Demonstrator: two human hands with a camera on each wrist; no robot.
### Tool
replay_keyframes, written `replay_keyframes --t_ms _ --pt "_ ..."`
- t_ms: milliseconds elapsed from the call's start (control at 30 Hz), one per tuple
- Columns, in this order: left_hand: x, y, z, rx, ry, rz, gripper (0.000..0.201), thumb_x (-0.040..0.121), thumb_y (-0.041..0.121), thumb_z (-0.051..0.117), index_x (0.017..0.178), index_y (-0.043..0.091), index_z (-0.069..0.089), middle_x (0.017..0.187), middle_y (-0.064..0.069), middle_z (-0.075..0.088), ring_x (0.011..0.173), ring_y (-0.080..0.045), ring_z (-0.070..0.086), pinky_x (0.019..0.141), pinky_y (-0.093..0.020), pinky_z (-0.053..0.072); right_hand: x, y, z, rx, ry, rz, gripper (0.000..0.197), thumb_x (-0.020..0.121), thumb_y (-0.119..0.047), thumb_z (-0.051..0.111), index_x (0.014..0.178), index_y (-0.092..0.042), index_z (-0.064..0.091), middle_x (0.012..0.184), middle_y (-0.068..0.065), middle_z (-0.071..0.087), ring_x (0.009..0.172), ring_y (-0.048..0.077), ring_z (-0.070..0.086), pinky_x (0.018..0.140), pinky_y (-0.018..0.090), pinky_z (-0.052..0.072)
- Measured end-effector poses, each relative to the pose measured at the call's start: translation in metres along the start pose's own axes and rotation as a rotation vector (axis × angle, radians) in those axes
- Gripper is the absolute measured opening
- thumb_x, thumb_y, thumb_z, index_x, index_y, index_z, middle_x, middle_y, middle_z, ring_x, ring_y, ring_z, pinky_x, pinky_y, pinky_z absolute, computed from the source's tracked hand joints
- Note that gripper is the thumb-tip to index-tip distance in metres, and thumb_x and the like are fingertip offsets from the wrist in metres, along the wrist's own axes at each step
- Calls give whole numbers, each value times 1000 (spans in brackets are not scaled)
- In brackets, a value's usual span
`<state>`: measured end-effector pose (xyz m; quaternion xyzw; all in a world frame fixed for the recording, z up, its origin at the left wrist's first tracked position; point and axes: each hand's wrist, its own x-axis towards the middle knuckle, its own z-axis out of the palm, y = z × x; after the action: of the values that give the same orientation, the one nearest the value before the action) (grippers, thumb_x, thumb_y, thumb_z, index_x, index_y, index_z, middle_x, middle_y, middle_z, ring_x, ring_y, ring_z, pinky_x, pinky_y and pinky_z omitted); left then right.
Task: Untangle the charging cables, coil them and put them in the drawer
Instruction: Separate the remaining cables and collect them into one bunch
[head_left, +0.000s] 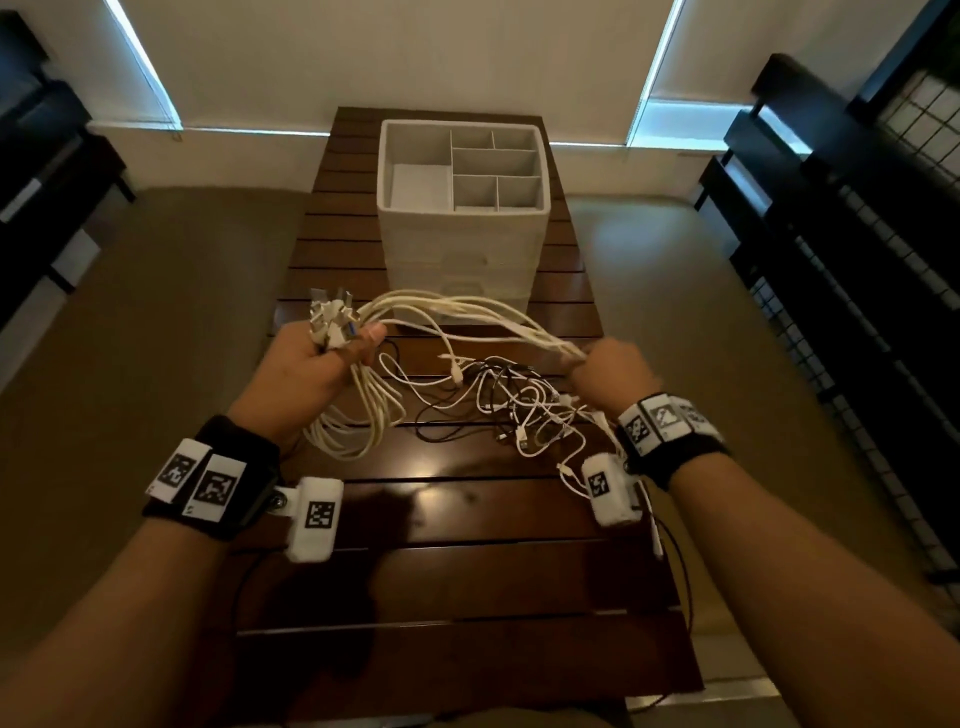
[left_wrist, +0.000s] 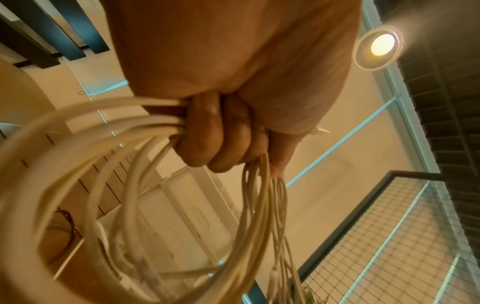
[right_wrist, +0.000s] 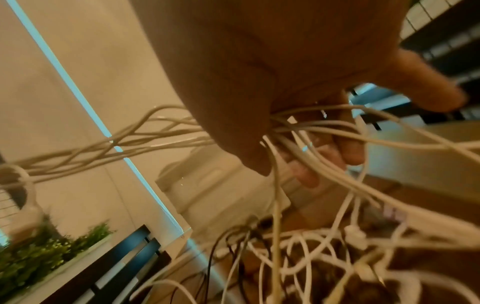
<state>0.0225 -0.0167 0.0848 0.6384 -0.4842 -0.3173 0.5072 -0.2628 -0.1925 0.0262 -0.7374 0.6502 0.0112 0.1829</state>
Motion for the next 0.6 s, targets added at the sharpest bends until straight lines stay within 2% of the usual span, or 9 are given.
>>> replay_keyframes --t_ms 67,200,300,367,400,467,533,600 --pt "-1 -3 5 41 -31 21 43 102 28 65 59 28 66 51 14 49 47 -1 41 50 -16 35 4 0 28 50 -102 53 47 101 -47 50 99 -4 70 109 19 73 100 39 69 80 37 54" --pt "0 -4 11 8 -25 8 40 102 28 66 62 25 68 50 14 51 46 1 44 51 -14 35 12 -22 61 260 -261 150 60 104 -55 45 126 -3 66 125 18 69 116 36 65 90 39 51" --pt "-1 -2 10 -15 -7 0 39 102 29 66 65 18 64 51 13 47 46 -1 39 49 -15 34 20 -45 67 463 -273 158 62 106 -52 42 131 0 64 128 21 67 118 38 63 86 36 46" --pt "-1 -3 6 -14 10 -4 41 102 30 66 62 19 63 51 13 46 46 -2 39 49 -17 33 23 -61 72 553 -319 104 61 108 -49 39 133 1 63 132 21 66 120 39 62 94 38 48" --pt "-1 -3 5 -19 17 -9 41 102 30 66 62 19 63 51 12 47 46 -2 39 49 -17 34 24 -67 76 585 -339 74 60 108 -48 39 134 0 64 132 20 65 121 39 61 99 41 49" --pt "-3 -1 3 -35 31 -20 39 102 28 65 67 13 62 50 11 46 43 -2 39 47 -15 34 18 -81 83 694 -379 26 51 107 -45 45 128 -5 69 120 16 67 115 37 62 104 51 51" --pt "-5 3 4 -32 36 -15 38 103 26 64 71 6 60 48 11 45 42 -2 39 46 -13 33 10 -90 89 806 -432 -32 45 107 -43 49 121 -8 73 113 7 64 110 28 61 103 56 52" --pt "-7 7 3 -40 46 -16 37 104 22 62 72 5 59 47 12 45 41 -1 39 46 -12 33 4 -99 83 826 -465 -124 45 108 -45 47 117 -10 75 112 9 62 102 27 63 95 54 57"
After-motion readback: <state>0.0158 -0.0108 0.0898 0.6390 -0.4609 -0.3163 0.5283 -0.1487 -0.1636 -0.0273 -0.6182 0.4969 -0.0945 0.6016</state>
